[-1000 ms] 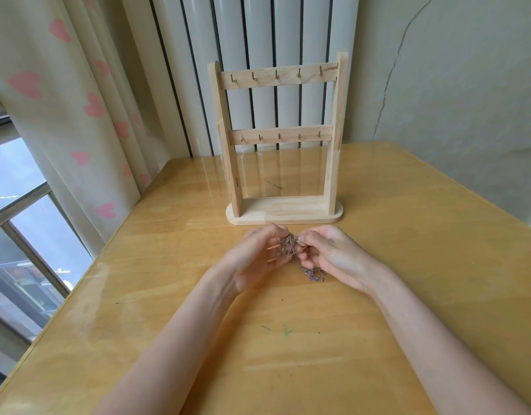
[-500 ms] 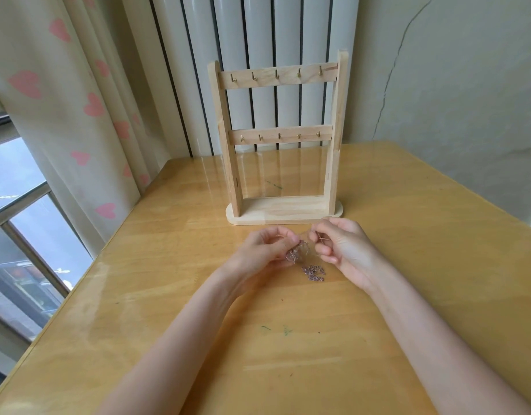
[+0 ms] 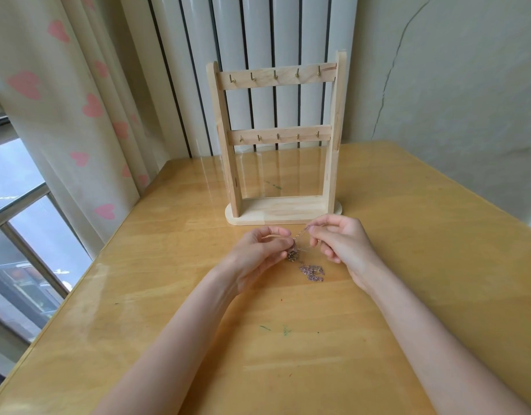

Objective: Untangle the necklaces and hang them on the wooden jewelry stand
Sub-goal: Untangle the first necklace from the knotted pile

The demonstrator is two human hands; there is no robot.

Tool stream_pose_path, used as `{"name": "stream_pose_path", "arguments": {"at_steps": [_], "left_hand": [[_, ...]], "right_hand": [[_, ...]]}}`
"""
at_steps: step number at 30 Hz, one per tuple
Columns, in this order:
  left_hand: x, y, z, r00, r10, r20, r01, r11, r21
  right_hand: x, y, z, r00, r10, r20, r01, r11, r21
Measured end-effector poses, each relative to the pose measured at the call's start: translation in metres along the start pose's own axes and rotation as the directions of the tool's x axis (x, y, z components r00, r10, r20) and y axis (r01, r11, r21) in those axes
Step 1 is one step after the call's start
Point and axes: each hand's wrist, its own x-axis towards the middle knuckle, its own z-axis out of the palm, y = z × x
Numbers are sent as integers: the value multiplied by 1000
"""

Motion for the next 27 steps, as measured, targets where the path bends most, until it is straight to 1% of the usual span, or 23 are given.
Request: {"name": "stream_pose_path", "arguments": {"at_steps": [3,8,13,17,19,23,27], "left_hand": [[-2,-2,2,1000,2,-20,0,994,110],[-1,0,1,998,1,-60,7,991,133],[0,-1,0,995,-11,-100,20,995,97],[2,-2,-5,987,19,-161,-13,999,40],[1,-2,-5,988,36,-149,-31,999,33],[-1,-4,1,993,85,-87,-74,990,124],[-3,-5,5,991,125,-49,-114,976,185]], "right_hand": [[1,0,3,995,-68,-69,67,997,-25],[1,2,3,985,-131,-109,132,991,4],[1,2,3,983,-181,-36,182,983,9],[0,-1,1,985,-169,19,170,985,-40],[0,-1,2,983,-176,42,178,983,-44],[-1,3,8,976,-203,83,212,969,-126],[1,6,7,977,-200,76,210,964,-160]]}}
